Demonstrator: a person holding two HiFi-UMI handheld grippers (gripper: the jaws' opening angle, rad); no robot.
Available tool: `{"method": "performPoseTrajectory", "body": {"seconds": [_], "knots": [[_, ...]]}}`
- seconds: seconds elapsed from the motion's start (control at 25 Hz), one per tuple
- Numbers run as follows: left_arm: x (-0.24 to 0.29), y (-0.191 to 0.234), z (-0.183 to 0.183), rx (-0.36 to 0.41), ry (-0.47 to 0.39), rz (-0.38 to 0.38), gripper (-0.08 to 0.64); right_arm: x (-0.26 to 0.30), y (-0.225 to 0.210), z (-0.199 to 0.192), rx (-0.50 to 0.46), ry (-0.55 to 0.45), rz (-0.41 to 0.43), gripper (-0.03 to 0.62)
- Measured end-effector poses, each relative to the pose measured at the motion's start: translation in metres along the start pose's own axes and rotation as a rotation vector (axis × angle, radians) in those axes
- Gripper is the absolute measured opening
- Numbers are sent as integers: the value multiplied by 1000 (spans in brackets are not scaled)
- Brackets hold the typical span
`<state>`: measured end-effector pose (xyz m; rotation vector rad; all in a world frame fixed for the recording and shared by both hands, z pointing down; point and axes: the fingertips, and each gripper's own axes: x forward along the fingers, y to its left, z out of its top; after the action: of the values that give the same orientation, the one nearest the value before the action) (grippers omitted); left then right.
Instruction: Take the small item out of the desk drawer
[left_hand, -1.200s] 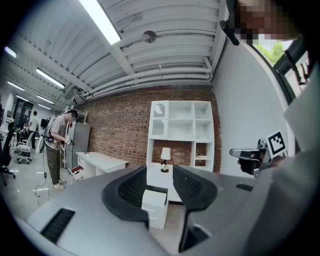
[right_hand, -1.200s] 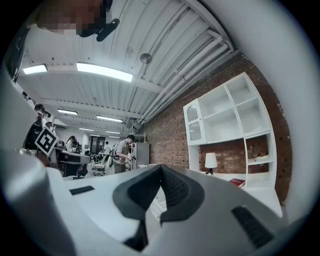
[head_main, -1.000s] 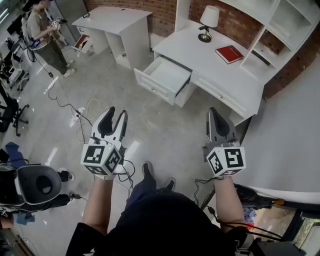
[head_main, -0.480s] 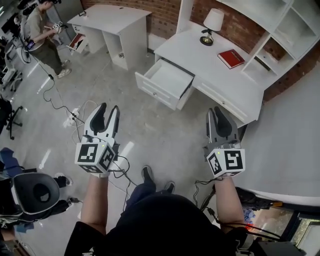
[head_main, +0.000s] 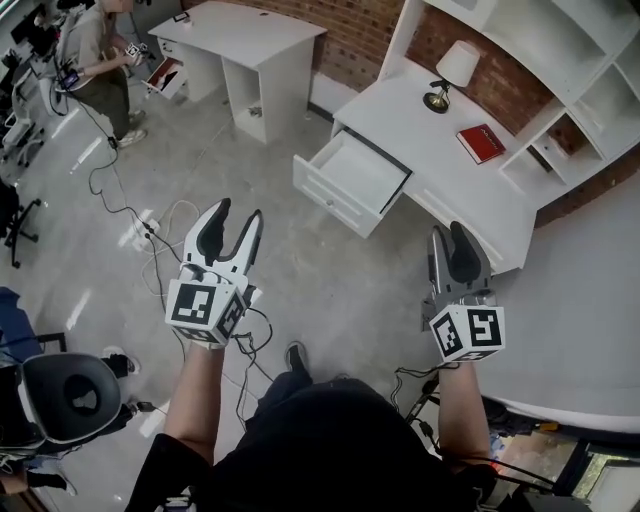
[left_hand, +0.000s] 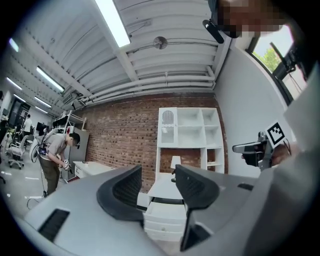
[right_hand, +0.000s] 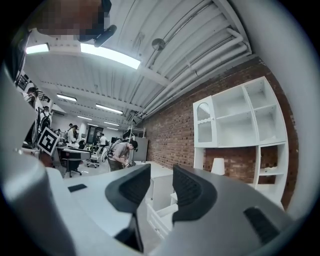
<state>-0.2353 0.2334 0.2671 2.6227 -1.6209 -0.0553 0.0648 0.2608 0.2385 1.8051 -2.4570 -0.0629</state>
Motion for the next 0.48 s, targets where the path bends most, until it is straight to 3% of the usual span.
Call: {"method": "performPoseTrajectory", "body": {"seconds": [0.28, 0.48], "knots": [[5, 37, 6, -19, -7, 20, 193, 24, 7, 9, 45, -10, -16, 129], [14, 40, -16, -79, 37, 1, 193, 43, 19, -1, -4, 0, 14, 121]]}}
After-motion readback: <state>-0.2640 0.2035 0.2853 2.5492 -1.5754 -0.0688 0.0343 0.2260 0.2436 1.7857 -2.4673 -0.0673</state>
